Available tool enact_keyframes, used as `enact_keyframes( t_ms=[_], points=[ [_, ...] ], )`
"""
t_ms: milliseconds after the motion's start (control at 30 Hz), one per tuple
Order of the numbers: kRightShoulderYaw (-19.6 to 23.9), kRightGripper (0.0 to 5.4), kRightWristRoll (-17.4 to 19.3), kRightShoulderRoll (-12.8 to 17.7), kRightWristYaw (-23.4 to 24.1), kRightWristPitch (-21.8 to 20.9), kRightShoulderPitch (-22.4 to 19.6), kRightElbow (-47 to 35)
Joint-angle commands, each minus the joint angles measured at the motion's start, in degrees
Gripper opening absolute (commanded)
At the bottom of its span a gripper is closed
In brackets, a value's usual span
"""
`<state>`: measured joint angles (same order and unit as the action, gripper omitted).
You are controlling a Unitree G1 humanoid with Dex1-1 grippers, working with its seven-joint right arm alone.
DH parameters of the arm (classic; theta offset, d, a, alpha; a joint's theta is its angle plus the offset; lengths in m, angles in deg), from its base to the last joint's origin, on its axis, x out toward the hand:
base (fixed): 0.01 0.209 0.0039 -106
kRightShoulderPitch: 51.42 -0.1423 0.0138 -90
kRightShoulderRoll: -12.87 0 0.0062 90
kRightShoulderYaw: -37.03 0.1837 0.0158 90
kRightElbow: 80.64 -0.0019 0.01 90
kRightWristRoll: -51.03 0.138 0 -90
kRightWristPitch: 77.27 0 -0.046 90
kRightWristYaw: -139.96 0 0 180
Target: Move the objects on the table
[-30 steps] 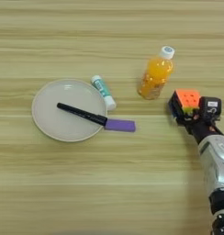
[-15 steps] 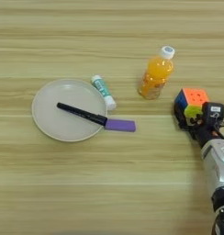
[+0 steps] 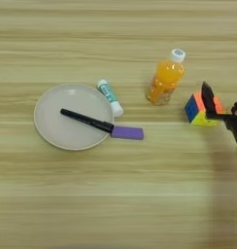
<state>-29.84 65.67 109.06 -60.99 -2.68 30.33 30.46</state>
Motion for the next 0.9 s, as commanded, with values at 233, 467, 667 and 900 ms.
enact_keyframes(
  t_ms=[233, 467, 667, 900],
  points=[
    [-3.92, 5.38, 16.29, 3.39, -29.25, 0.5, 6.47, -16.04],
    [-10.82, 5.38, 10.72, 3.14, -39.93, -3.06, 10.45, -13.59],
    [-15.86, 5.38, 1.21, 0.96, -36.16, -6.08, 8.03, -7.13],
    [-18.4, 5.38, -5.11, 0.44, -30.36, -6.05, 5.77, -3.84]
  ],
)
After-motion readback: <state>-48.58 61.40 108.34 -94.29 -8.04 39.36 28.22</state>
